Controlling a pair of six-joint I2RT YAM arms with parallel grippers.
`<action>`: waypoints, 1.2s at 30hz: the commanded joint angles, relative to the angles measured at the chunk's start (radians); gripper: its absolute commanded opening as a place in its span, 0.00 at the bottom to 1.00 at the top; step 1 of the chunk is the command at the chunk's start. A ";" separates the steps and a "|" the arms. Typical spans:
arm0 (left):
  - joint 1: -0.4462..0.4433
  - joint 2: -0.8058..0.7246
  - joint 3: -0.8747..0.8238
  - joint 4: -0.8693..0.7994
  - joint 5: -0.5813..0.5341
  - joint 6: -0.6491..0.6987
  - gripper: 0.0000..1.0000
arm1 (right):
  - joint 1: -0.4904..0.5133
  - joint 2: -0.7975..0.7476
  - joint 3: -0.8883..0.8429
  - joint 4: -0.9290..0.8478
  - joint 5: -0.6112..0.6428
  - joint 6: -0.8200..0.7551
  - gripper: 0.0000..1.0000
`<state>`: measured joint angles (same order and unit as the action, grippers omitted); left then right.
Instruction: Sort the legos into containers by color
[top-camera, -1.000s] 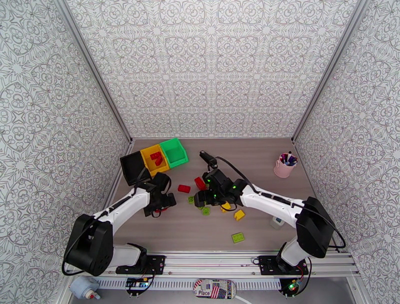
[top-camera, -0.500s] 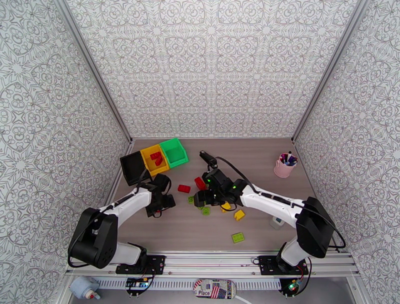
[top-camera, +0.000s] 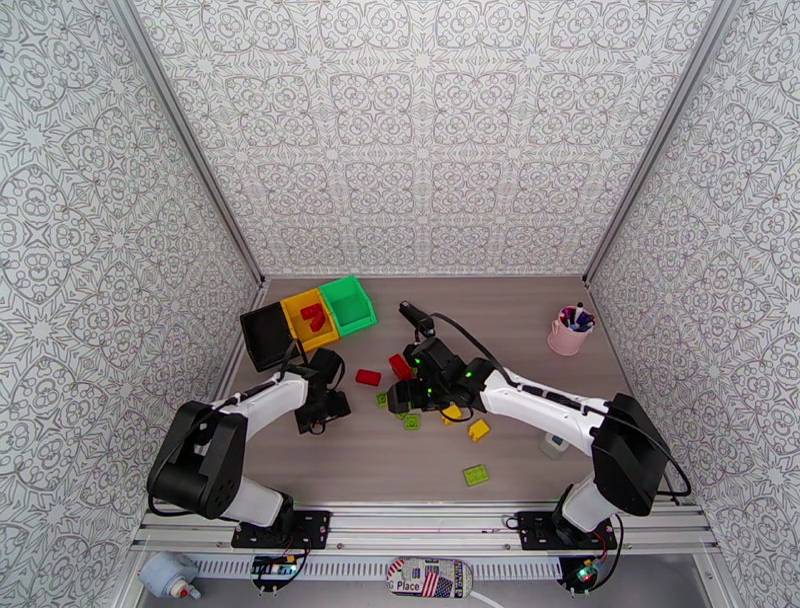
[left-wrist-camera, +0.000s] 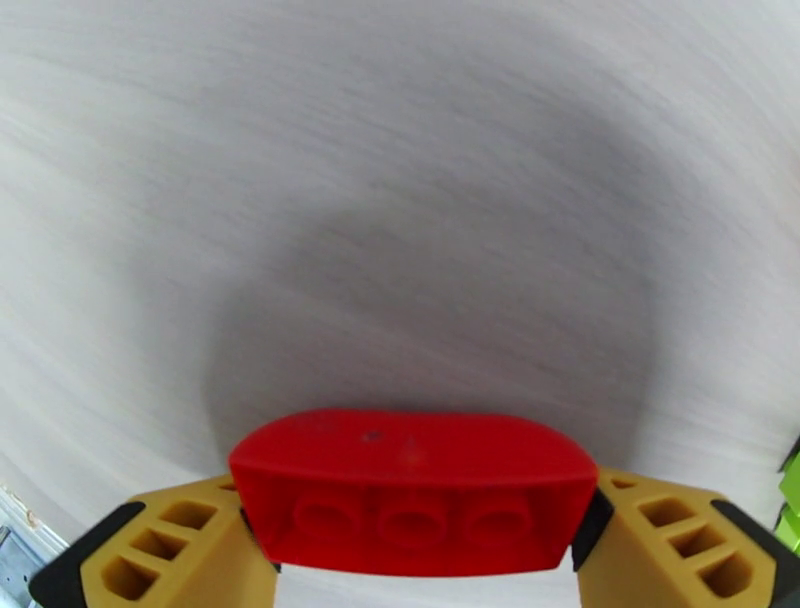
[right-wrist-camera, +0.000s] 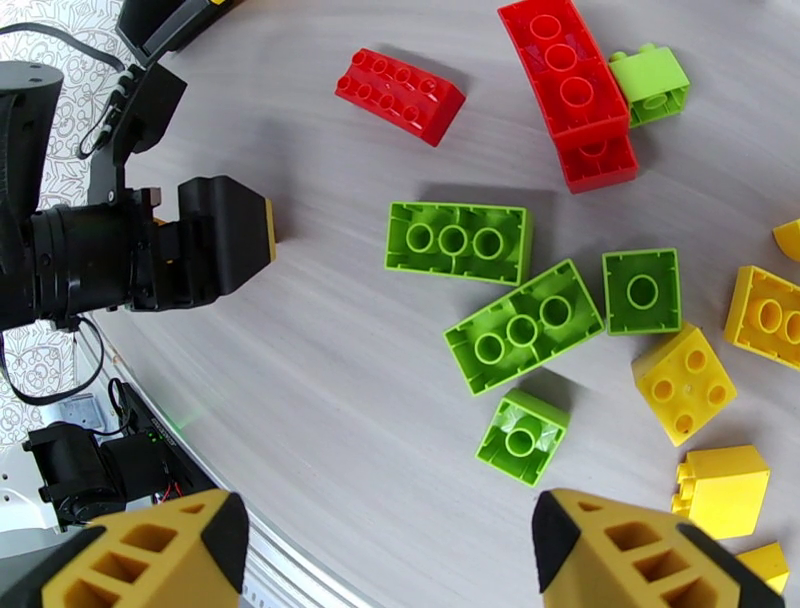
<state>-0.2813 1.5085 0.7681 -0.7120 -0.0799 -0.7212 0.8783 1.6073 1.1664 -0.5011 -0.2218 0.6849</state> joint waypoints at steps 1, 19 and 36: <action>0.009 0.016 -0.001 0.024 0.002 0.023 0.77 | 0.011 0.014 0.018 0.011 -0.014 0.011 0.79; 0.022 -0.048 0.070 -0.021 0.029 0.056 0.62 | 0.010 0.034 0.051 0.017 -0.030 0.011 0.77; 0.281 0.260 0.722 -0.159 0.076 0.247 0.62 | 0.011 0.085 0.205 -0.032 -0.035 -0.015 0.77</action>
<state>-0.0349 1.6833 1.3830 -0.8093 -0.0257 -0.5354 0.8783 1.6714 1.3277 -0.5034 -0.2550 0.6815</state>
